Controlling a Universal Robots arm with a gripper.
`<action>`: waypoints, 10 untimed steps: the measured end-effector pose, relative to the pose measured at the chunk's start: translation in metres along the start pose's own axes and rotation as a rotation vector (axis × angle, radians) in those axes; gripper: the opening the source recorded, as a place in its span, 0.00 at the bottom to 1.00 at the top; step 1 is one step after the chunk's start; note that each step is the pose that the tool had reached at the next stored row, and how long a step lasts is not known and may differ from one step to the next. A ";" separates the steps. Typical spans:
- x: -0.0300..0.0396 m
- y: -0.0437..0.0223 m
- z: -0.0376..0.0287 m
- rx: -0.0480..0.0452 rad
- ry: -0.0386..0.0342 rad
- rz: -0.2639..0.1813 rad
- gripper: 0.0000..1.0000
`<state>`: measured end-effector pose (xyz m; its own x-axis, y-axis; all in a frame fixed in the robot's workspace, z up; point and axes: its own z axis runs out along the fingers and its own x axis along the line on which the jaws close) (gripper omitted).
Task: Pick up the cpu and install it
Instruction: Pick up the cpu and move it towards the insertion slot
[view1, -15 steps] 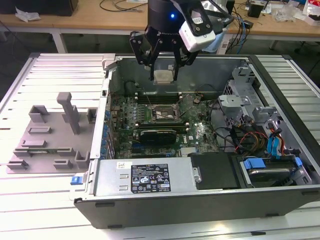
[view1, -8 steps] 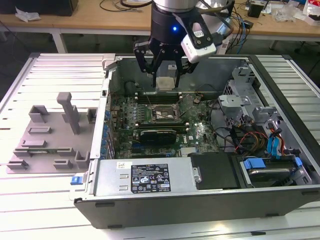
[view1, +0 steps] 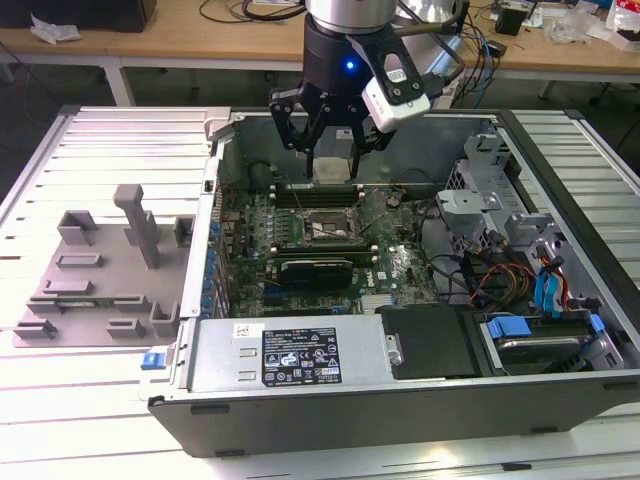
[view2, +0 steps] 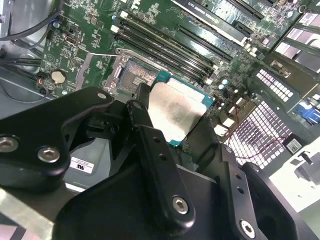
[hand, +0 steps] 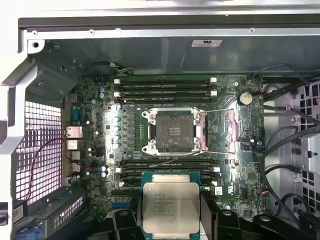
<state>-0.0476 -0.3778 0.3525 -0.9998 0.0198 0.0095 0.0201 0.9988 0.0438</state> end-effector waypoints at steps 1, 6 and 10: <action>-0.0001 0.0000 0.0001 -0.0001 -0.0001 0.000 0.55; -0.0001 0.0057 0.0028 -0.0002 -0.0001 0.000 0.55; 0.0000 0.0106 0.0051 -0.0001 -0.0001 0.000 0.55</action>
<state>-0.0474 -0.3670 0.3478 -0.9998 0.0196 0.0094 0.0200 0.9988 0.0440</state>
